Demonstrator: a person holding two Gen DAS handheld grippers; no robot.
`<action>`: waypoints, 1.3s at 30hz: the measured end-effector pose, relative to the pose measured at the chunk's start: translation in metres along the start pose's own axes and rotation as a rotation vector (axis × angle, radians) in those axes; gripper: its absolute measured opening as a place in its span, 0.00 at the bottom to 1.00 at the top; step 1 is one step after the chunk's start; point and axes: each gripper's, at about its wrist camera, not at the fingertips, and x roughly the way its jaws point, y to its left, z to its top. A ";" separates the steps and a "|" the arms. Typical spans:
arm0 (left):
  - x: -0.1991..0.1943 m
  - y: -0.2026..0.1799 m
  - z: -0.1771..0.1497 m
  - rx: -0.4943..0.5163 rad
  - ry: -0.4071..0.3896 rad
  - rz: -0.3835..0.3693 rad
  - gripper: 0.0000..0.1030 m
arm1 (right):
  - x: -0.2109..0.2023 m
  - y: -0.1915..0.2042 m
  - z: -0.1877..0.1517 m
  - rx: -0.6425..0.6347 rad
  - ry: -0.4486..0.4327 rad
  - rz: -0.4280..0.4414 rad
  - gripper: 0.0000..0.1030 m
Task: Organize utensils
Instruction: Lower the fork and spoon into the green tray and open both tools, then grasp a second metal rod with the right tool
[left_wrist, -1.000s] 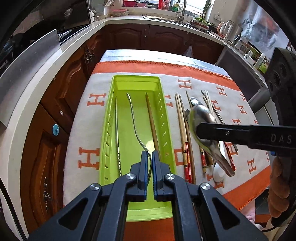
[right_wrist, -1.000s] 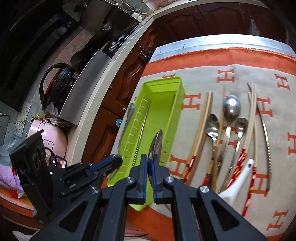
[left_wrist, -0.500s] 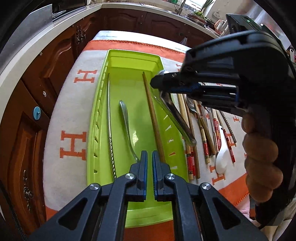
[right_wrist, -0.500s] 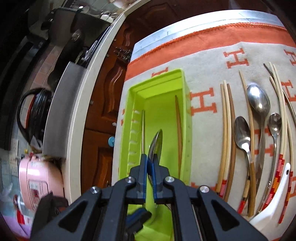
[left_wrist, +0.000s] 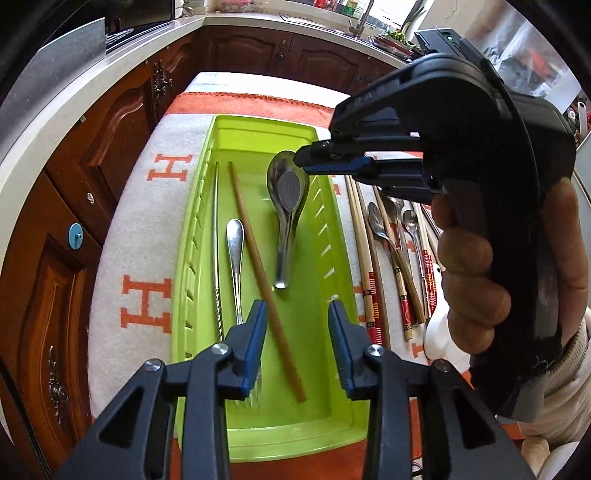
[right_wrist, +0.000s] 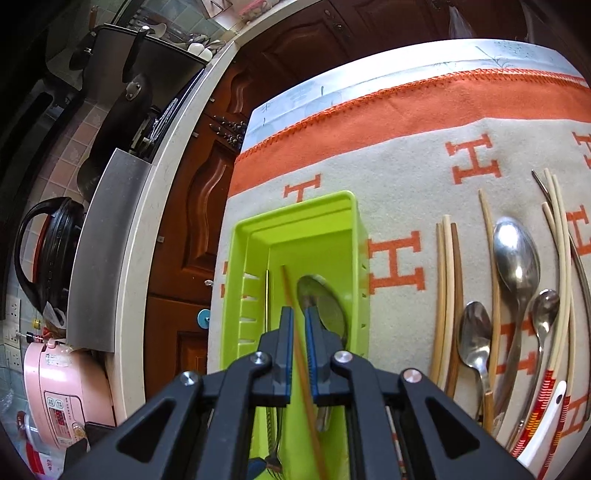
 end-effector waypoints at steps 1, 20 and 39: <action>-0.001 0.000 0.001 -0.001 -0.001 0.003 0.31 | 0.000 0.001 0.000 -0.001 0.001 -0.003 0.08; -0.008 -0.026 -0.001 0.044 0.001 0.052 0.32 | -0.055 -0.031 -0.047 -0.128 -0.021 -0.074 0.08; 0.006 -0.084 0.015 0.119 0.023 0.017 0.32 | -0.120 -0.133 -0.071 0.019 -0.087 -0.148 0.08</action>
